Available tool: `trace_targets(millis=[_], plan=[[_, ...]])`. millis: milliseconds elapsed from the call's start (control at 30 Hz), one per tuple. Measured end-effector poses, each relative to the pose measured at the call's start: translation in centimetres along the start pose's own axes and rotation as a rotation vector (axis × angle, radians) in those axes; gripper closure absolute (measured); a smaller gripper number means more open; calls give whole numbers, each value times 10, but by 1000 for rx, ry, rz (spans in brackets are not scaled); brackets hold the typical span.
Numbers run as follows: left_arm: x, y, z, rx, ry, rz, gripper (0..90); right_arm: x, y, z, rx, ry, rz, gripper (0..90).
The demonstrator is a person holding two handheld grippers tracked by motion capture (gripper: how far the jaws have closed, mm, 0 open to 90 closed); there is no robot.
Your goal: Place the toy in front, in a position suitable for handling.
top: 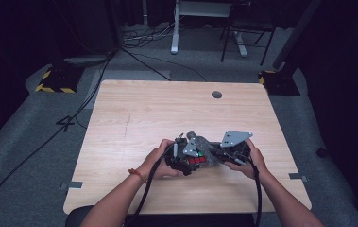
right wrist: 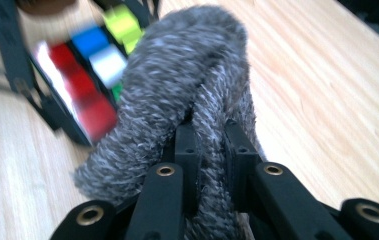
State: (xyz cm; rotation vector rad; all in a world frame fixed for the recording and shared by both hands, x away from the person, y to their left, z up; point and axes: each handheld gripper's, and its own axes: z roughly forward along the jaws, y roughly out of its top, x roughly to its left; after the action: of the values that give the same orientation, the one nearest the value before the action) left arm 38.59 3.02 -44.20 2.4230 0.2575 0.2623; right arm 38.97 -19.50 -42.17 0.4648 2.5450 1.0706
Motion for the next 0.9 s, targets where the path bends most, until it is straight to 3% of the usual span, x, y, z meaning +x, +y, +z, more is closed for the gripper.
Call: trace_targets(millis=[100,200,233,300,367,500,633,733,767,833,900], plan=[[2,1,-8,-17,17,-6,339,1,-4,0,16,-8,-12,808],[4,0,-16,-51,30,-26,339,2,-7,-1,19,15,-11,808],[5,-1,-18,-40,43,-29,339,4,-7,-2,-3,47,-1,808],[5,-3,-16,-27,45,-39,339,7,-3,-5,-20,57,-4,808],[5,-4,-15,-20,45,-36,339,9,0,-7,-34,57,-3,808],[4,-3,-13,-20,38,-45,339,19,10,-13,-54,39,-45,808],[1,-2,-8,16,44,-25,339,19,13,-21,-84,22,-48,808],[-2,-1,-2,18,27,-23,339,17,13,-29,-126,54,-26,808],[-6,4,3,15,15,-11,339,19,15,-30,-156,101,-16,807],[-10,7,5,20,12,2,339,22,18,-27,-148,106,-25,807],[-20,13,13,30,9,26,339,36,26,-17,-123,111,-84,805]])
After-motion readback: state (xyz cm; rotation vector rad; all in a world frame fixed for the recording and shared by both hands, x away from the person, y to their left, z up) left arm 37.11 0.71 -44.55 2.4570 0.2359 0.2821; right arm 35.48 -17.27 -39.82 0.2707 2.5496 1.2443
